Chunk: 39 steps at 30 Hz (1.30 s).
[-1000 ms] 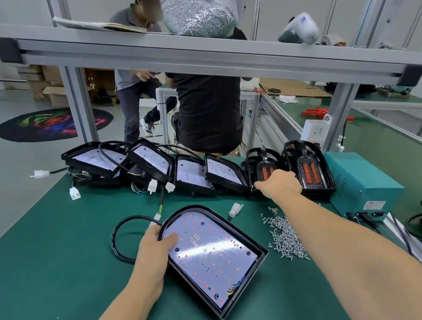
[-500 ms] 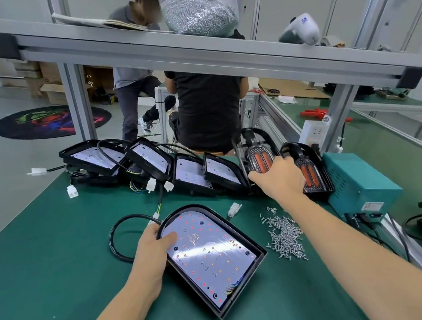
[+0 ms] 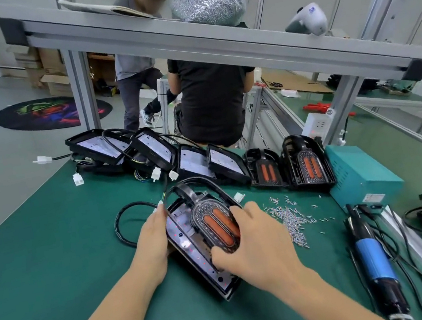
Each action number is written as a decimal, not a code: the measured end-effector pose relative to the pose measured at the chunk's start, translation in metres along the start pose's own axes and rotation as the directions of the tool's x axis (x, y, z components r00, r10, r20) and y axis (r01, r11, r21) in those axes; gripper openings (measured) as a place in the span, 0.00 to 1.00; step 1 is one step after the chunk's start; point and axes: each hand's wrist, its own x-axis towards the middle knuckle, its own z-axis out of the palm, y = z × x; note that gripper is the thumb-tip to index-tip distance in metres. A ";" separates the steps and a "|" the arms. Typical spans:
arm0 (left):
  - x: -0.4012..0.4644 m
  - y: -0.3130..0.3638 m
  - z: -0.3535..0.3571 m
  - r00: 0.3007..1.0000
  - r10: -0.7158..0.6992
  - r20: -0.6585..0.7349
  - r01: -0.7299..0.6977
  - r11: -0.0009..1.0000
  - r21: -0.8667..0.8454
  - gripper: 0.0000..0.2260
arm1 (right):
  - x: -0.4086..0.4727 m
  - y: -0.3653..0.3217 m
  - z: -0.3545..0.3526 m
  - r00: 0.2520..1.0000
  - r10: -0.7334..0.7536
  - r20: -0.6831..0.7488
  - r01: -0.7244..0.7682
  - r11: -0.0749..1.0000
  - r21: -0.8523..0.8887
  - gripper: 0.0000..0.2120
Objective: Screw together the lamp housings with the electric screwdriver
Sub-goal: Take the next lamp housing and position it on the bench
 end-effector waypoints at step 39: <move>-0.011 0.025 -0.006 0.934 0.356 0.039 -0.116 0.197 0.974 0.15 | -0.023 0.016 0.021 0.990 -0.134 -0.045 0.130 0.988 -0.081 0.29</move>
